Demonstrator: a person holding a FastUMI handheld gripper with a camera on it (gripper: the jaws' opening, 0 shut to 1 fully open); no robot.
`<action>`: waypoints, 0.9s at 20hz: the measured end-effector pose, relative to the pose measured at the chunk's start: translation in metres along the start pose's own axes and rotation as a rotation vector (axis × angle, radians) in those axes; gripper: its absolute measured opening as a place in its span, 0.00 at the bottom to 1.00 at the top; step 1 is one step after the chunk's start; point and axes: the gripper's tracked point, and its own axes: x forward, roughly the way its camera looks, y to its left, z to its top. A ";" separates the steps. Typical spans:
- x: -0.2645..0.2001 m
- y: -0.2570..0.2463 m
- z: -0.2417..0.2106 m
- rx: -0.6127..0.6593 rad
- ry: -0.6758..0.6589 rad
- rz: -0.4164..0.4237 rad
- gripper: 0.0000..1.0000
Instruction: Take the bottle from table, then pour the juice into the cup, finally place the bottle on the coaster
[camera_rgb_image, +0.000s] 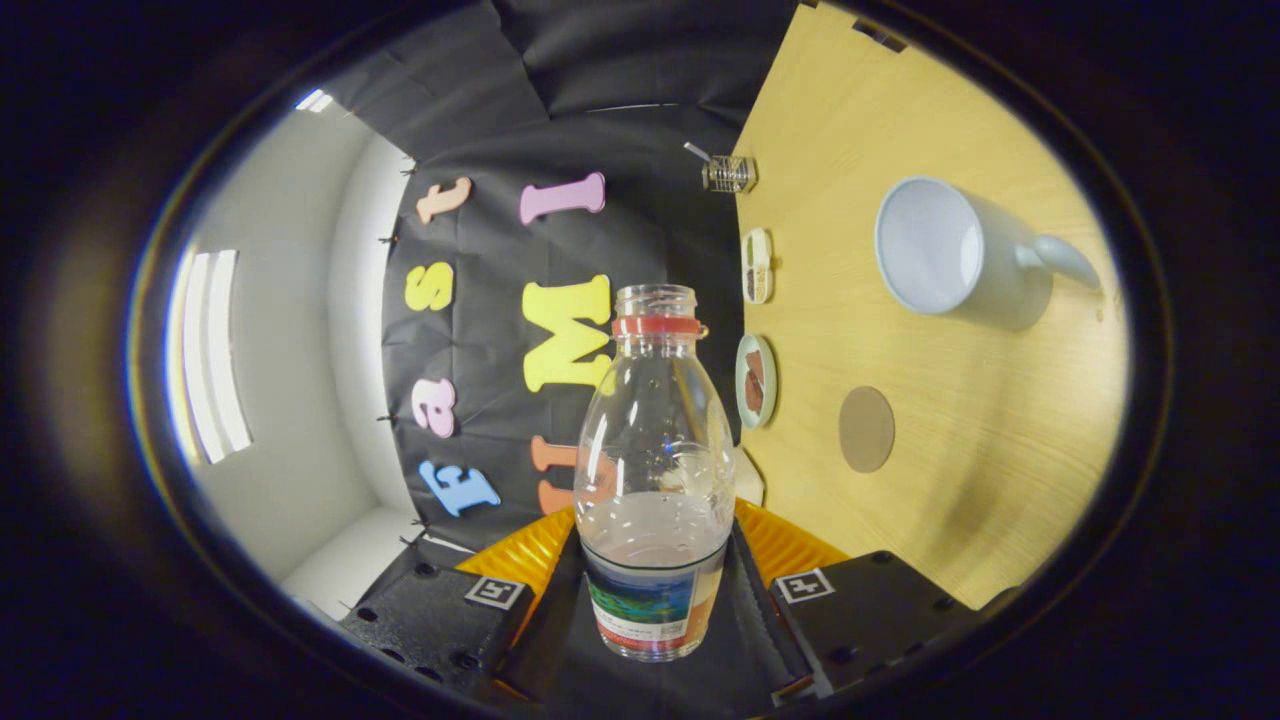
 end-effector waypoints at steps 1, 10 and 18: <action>0.000 0.001 0.000 0.013 0.000 0.006 0.76; 0.001 0.003 0.003 0.125 -0.008 0.034 0.76; 0.005 0.010 0.006 0.177 -0.016 0.062 0.76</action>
